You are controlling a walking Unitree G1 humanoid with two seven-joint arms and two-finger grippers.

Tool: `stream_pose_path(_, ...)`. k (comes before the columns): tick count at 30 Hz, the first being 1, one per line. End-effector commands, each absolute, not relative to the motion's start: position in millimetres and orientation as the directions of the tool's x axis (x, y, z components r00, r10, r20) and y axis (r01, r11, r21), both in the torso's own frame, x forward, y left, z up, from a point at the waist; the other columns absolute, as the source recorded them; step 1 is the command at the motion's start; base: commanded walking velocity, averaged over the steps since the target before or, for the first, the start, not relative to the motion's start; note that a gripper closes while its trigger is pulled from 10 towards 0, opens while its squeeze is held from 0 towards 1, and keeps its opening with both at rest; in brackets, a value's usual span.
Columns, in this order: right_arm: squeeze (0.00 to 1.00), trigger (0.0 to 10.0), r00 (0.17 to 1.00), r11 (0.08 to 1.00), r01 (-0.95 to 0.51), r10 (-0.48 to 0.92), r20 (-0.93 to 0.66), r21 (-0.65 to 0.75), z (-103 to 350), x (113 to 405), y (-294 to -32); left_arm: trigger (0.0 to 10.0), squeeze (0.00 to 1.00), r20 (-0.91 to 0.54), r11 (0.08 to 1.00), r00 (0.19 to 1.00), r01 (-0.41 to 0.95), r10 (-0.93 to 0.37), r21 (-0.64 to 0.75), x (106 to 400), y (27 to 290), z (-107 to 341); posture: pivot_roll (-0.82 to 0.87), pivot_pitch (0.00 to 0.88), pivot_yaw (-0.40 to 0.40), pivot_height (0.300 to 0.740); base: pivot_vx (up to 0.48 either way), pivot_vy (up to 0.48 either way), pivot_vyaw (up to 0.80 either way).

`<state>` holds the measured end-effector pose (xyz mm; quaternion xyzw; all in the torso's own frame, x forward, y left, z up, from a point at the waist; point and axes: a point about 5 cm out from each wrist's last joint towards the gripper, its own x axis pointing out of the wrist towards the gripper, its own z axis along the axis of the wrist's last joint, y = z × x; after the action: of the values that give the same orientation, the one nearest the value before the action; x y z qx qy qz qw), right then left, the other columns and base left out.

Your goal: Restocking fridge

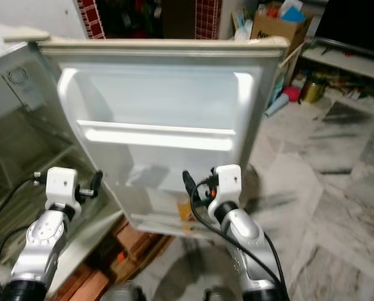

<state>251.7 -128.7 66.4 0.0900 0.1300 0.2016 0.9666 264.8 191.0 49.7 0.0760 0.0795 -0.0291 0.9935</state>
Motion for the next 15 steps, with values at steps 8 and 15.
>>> stream_pose_path(8,0.0,10.0,0.613,0.646,-0.656,0.758,-0.223,0.39,71,227,-114,10.0,0.0,-0.188,0.984,0.981,0.08,-0.05,0.156,263,188,45,-0.02,0.0,0.067,0.74,-0.412,-0.248,0.0)
stream_pose_path(15,0.0,10.0,0.584,0.635,-0.686,0.772,-0.253,0.354,70,229,-128,10.0,0.0,-0.181,0.979,0.982,0.09,-0.056,0.182,264,188,46,-0.02,0.0,0.068,0.74,-0.28,-0.325,0.0)
